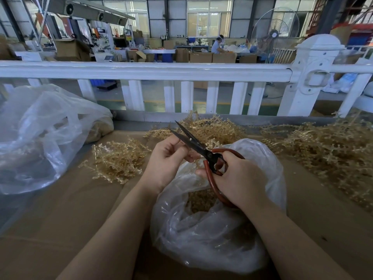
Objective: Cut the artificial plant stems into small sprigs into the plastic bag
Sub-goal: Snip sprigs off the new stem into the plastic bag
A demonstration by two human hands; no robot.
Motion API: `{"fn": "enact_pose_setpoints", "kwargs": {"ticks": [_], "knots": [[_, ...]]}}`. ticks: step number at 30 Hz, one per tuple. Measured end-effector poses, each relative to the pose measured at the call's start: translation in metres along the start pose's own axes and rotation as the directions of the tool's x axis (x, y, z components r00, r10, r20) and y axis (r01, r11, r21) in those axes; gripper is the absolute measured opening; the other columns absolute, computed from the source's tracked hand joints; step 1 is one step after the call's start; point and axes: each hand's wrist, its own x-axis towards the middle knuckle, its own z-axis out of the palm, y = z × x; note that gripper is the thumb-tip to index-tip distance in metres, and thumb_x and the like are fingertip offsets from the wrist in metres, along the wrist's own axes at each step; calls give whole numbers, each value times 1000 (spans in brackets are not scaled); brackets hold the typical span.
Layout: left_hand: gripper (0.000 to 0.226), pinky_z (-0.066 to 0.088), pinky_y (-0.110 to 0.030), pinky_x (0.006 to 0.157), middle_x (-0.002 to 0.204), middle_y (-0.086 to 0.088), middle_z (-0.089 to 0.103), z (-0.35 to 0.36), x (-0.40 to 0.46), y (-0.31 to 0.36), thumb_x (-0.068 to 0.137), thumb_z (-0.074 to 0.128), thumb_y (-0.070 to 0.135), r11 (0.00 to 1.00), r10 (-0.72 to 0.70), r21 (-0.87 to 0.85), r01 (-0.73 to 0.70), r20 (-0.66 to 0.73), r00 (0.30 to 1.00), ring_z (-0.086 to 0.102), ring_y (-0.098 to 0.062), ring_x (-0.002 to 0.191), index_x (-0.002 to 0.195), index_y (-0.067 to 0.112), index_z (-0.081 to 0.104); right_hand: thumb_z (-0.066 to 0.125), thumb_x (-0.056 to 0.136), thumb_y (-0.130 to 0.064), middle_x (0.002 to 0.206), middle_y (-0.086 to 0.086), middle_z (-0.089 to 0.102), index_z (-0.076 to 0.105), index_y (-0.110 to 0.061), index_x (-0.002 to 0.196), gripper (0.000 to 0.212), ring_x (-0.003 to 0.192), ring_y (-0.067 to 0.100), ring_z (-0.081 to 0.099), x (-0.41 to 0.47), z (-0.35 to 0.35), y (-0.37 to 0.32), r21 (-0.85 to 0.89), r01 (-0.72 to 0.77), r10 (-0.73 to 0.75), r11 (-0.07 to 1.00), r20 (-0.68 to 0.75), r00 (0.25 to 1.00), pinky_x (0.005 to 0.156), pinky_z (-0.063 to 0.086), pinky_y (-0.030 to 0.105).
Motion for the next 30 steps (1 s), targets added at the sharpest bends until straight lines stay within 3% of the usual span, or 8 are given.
{"fn": "enact_pose_setpoints", "kwargs": {"ticks": [4, 11, 15, 18, 22, 25, 27, 30], "knots": [[25, 52, -21, 69, 81, -7, 73, 0, 0, 0, 93, 45, -15, 1000, -4, 6, 4, 8, 1000, 69, -11, 72, 98, -4, 66, 25, 64, -103, 84, -15, 69, 67, -30, 96, 89, 71, 0, 55, 0, 2, 0, 37, 3, -3, 999, -5, 1000, 65, 48, 19], [28, 48, -13, 64, 75, 3, 73, 1, -2, 1, 94, 43, -15, 1000, 9, 1, -9, -1, 1000, 68, -5, 70, 95, 0, 67, 25, 62, -103, 84, -14, 69, 67, -28, 95, 92, 75, 5, 62, 3, 1, 1, 32, 0, 0, 999, -1, 1000, 68, 56, 25], [27, 48, -12, 63, 74, 3, 73, 1, -1, 2, 95, 44, -13, 999, -12, -30, 11, -19, 1000, 68, -5, 69, 94, 1, 67, 25, 64, -103, 84, -12, 71, 69, -27, 96, 93, 74, 5, 64, 2, 2, 1, 46, 15, -15, 999, -10, 1000, 65, 50, 16], [25, 50, -17, 65, 75, -1, 72, 0, 0, 2, 98, 47, -2, 990, -97, -106, 92, -42, 994, 67, -10, 69, 90, 9, 68, 36, 66, -98, 80, -17, 69, 69, -27, 92, 83, 72, 0, 62, 0, 3, 1, 154, 0, 2, 988, -14, 1000, 62, 41, 6], [31, 51, -20, 62, 76, -11, 73, -3, 3, 2, 98, 46, 0, 940, -215, -282, 189, -62, 975, 66, -16, 66, 83, 15, 69, 49, 60, -96, 77, -18, 70, 67, -33, 84, 70, 77, -3, 65, 3, 4, -1, 401, -132, 131, 907, 31, 991, 64, 49, 12], [33, 51, -22, 63, 82, -16, 72, -3, 4, 3, 98, 46, 1, 914, -246, -334, 230, -7, 969, 65, -18, 65, 83, 16, 71, 55, 56, -89, 84, -29, 70, 64, -41, 79, 54, 82, -8, 65, 4, 0, -3, 483, -188, 166, 855, 89, 982, 63, 48, 9], [30, 49, -27, 65, 83, -16, 71, -4, 4, 3, 97, 45, 1, 902, -270, -344, 260, 18, 963, 66, -19, 65, 85, 14, 69, 66, 62, -78, 84, -30, 70, 64, -42, 78, 40, 82, -9, 65, 4, 0, -4, 511, -200, 159, 836, 124, 979, 63, 48, 8], [29, 48, -27, 65, 81, -13, 73, -4, 5, 2, 97, 45, 0, 895, -291, -341, 287, 42, 956, 67, -20, 65, 84, 13, 68, 81, 77, -45, 81, -19, 73, 68, -36, 81, 16, 77, -1, 69, 6, 5, 0, 564, -238, 176, 791, 163, 971, 65, 54, 13]]}}
